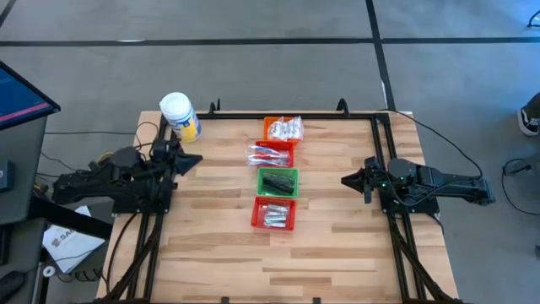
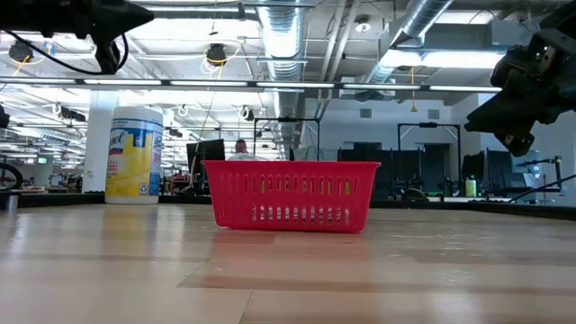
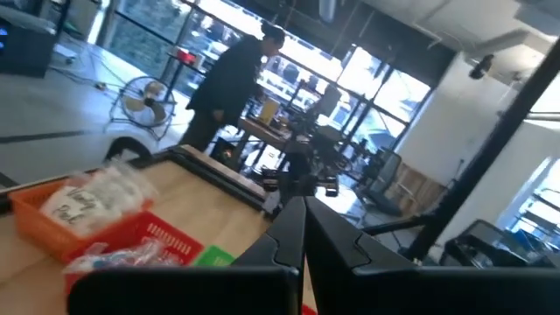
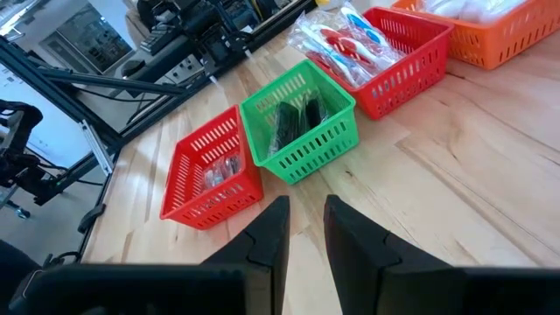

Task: Pick & Place Travel size toiletries
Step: Return to Home Position

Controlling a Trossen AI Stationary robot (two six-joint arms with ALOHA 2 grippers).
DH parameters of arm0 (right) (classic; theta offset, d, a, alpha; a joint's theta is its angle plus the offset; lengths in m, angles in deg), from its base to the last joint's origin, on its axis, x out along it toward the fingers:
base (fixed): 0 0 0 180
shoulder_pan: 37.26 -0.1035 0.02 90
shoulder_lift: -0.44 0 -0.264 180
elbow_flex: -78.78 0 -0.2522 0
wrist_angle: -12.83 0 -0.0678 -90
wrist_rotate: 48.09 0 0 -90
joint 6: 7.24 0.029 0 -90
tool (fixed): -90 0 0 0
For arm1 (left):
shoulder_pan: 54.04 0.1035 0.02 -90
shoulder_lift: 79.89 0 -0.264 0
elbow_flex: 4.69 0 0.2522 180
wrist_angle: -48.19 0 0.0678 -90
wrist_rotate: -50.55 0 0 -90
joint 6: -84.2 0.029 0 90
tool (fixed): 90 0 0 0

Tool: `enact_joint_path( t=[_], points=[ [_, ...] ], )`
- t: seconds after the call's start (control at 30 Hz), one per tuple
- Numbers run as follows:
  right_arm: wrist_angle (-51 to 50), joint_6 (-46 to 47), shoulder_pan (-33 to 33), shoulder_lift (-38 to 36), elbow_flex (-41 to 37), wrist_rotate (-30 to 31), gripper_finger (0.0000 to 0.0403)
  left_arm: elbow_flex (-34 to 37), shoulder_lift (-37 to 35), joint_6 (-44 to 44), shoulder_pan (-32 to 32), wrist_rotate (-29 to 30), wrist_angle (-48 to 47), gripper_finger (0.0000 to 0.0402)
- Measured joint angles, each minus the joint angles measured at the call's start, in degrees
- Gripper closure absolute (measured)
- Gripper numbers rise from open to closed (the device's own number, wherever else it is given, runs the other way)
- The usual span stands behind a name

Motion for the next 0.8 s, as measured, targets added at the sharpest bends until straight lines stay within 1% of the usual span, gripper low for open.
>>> enact_joint_path(
  t=[0.13, 0.27, 0.4, 0.6, 0.7, 0.8],
  points=[
    [0.0, 0.0, 0.0, 0.0, 0.0, 0.0, 0.0336, 0.3, -1.2, 0.0, 0.0, 3.1, 0.0, 0.0401],
    [0.0, 0.0, 0.0, 0.0, 0.0, 0.0, 0.0336, 0.3, -1.4, 0.1, 0.0, 4.5, 0.1, 0.0401],
    [0.0, 0.0, 0.0, 0.0, 0.0, 0.0, 0.0336, 0.3, -1.3, 3.7, 0.0, 5.8, -0.3, 0.0401],
    [0.0, 0.0, 0.0, 0.0, 0.0, 0.0, 0.0336, 0.3, -1.3, 4.5, 0.0, 9.0, -4.0, 0.0401],
    [0.0, 0.0, 0.0, 0.0, 0.0, 0.0, 0.0336, 0.8, -1.9, 4.5, 0.5, 9.3, -4.0, 0.0401],
    [0.0, 0.0, 0.0, 0.0, 0.0, 0.0, 0.0336, 2.7, -3.8, 4.5, 0.5, 9.3, -4.2, 0.0401]
  ],
)
